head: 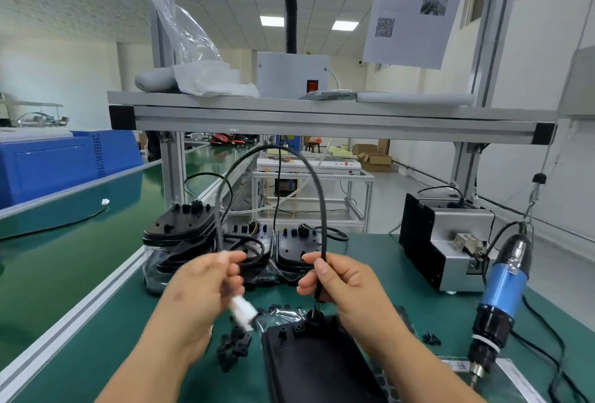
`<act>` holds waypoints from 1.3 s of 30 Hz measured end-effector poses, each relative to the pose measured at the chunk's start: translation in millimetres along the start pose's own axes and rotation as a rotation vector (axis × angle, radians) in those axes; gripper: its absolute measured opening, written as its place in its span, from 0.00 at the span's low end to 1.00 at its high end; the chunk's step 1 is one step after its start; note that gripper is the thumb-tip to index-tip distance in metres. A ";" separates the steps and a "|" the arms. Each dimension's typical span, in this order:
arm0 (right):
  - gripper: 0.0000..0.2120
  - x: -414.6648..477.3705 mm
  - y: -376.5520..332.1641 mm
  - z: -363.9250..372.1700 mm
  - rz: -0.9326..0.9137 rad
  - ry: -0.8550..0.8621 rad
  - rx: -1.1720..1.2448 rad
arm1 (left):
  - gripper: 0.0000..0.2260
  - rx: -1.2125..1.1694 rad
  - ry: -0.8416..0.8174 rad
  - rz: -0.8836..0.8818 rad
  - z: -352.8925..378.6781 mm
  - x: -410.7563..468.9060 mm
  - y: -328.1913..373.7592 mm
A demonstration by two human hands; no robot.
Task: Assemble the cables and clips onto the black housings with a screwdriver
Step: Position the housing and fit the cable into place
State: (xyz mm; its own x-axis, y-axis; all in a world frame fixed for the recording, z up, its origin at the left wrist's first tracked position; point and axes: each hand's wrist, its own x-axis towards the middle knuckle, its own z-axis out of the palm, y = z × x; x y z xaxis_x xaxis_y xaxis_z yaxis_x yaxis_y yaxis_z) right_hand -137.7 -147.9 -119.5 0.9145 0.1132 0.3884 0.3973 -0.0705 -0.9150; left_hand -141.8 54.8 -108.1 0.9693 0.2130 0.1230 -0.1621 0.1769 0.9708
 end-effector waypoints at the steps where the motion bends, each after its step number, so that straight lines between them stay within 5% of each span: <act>1: 0.13 -0.2 0.1 -0.1 0.000 -0.001 0.017 | 0.13 -0.015 0.056 -0.012 -3.3 2.4 3.0; 11: 0.10 -0.6 -1.1 -11.8 0.078 0.092 0.107 | 0.14 0.299 0.082 0.122 -11.7 -1.2 -0.4; 14: 0.20 3.6 -19.9 -19.1 -0.025 0.217 -0.427 | 0.13 0.484 0.048 0.321 -14.4 -9.6 4.9; 19: 0.43 33.1 -96.7 4.2 -0.734 0.296 -1.180 | 0.10 0.636 -0.028 0.498 -19.6 -20.4 24.1; 21: 0.42 55.9 -117.0 13.1 -0.738 0.225 -1.449 | 0.10 0.597 -0.069 0.561 -23.0 -24.0 29.3; 23: 0.26 77.3 -126.6 16.3 -0.717 0.093 -1.566 | 0.11 0.542 -0.099 0.600 -26.2 -26.1 30.4; 25: 0.12 90.3 -130.0 15.4 -0.723 0.012 -1.559 | 0.12 0.504 -0.114 0.598 -27.4 -27.6 29.9; 29: 0.26 102.4 -123.4 9.7 -0.869 0.160 -1.614 | 0.17 0.519 -0.008 0.555 -25.3 -27.8 30.8; 39: 0.26 105.6 -121.9 2.0 -1.061 0.173 -1.478 | 0.30 0.606 0.189 0.806 -44.5 -33.6 47.5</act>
State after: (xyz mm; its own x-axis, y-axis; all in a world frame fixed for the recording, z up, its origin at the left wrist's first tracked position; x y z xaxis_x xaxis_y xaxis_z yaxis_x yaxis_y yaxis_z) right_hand -89.8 -125.4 32.9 0.2189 0.6028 0.7673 0.3942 -0.7740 0.4956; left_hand -190.4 98.8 -75.3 0.5598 0.2114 0.8012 -0.5807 -0.5897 0.5613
